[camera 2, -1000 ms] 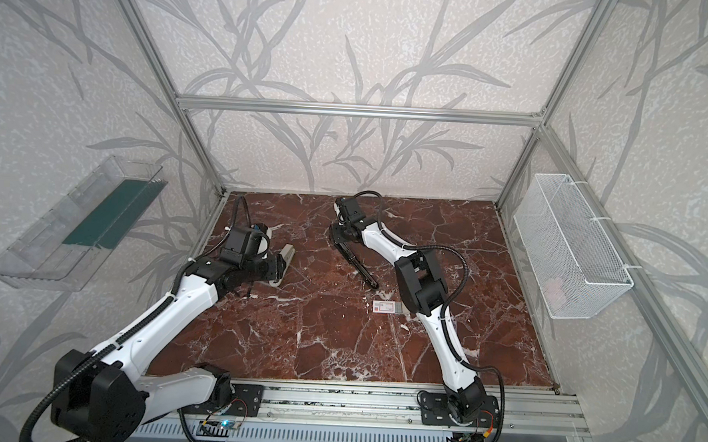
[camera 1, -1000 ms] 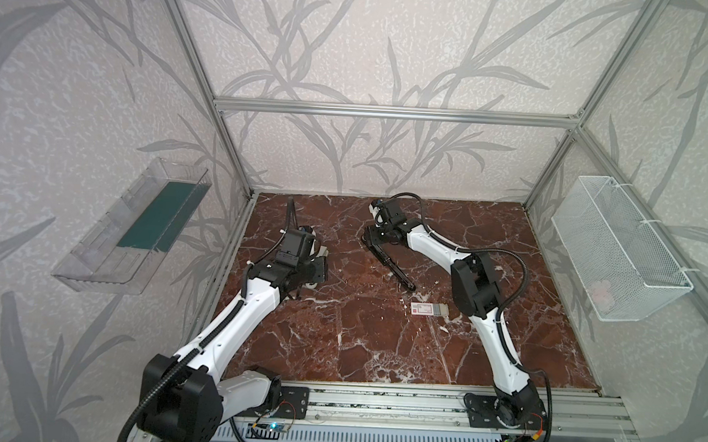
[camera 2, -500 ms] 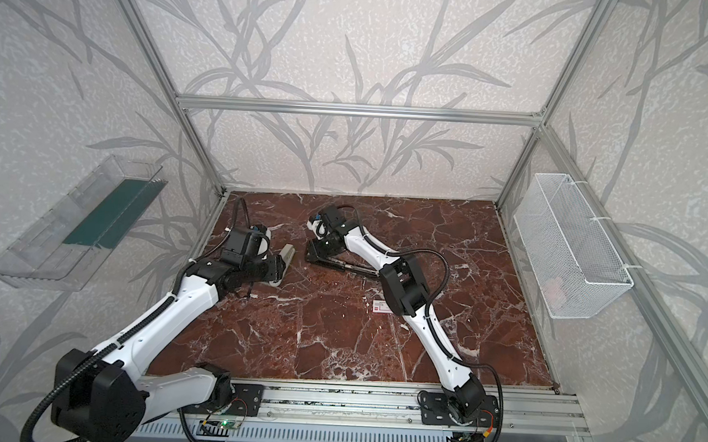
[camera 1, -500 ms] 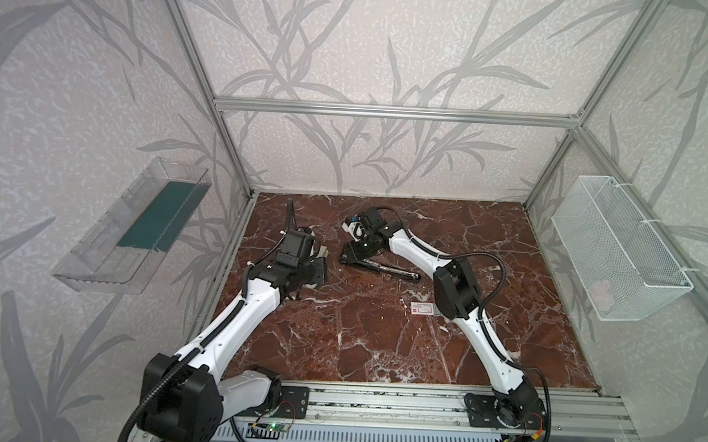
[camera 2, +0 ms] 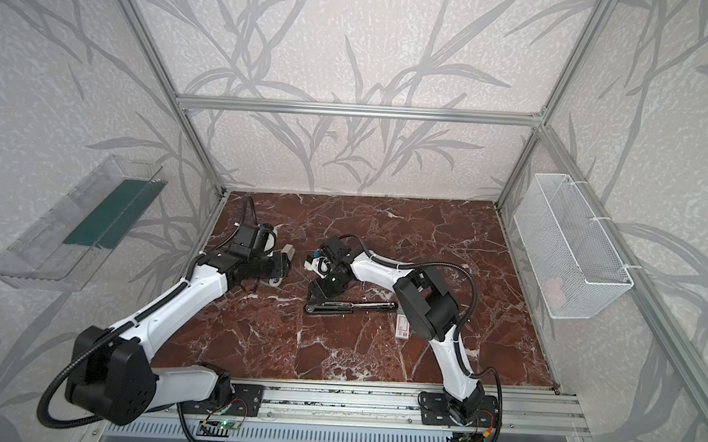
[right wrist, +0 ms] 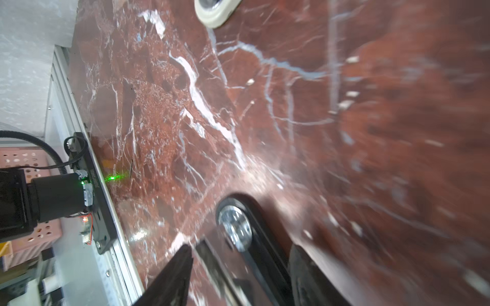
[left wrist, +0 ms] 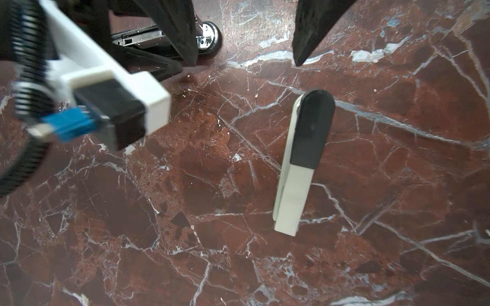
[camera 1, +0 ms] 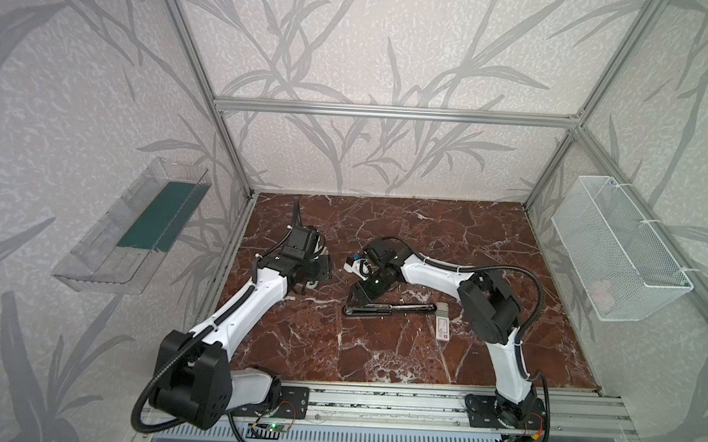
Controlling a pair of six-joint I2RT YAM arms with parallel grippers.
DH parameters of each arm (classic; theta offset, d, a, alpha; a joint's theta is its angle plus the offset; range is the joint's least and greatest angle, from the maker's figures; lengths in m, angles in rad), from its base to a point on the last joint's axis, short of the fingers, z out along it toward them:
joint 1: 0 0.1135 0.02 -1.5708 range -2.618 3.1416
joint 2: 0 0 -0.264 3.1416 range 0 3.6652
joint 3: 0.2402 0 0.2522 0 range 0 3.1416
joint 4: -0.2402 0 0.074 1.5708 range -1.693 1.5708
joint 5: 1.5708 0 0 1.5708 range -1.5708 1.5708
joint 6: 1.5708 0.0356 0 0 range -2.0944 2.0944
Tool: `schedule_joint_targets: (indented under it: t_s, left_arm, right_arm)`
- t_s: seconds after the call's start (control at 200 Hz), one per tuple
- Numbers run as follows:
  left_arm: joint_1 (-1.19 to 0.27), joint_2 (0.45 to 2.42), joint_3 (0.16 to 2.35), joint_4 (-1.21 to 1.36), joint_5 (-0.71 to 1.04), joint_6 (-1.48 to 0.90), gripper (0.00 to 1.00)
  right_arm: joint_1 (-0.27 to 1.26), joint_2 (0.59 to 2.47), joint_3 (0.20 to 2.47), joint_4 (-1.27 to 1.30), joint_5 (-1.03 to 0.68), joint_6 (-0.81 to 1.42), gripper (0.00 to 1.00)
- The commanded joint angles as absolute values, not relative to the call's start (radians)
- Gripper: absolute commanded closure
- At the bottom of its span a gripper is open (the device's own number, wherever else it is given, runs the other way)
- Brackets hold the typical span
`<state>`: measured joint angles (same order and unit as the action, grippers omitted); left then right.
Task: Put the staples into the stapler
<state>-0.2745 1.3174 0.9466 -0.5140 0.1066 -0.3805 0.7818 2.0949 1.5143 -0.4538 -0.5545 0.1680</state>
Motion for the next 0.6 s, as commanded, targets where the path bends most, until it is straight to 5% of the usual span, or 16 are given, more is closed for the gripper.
schedule_joint_targets:
  t_s: [0.0, 0.265, 0.595]
  left_arm:
    - [-0.273, 1.346, 0.982, -0.507, 0.163, -0.405, 0.42]
    - [-0.321, 1.444, 1.076, -0.543, 0.277, -0.354, 0.43]
    - [-0.467, 1.801, 1.383, -0.817, 0.251, -0.238, 0.52]
  right_arm:
    - [0.764, 1.974, 1.465, -0.367, -0.458, 0.166, 0.39]
    - [0.705, 1.720, 1.216, -0.394, -0.426, 0.226, 0.41]
    - [0.698, 1.462, 0.836, -0.418, -0.433, 0.315, 0.50]
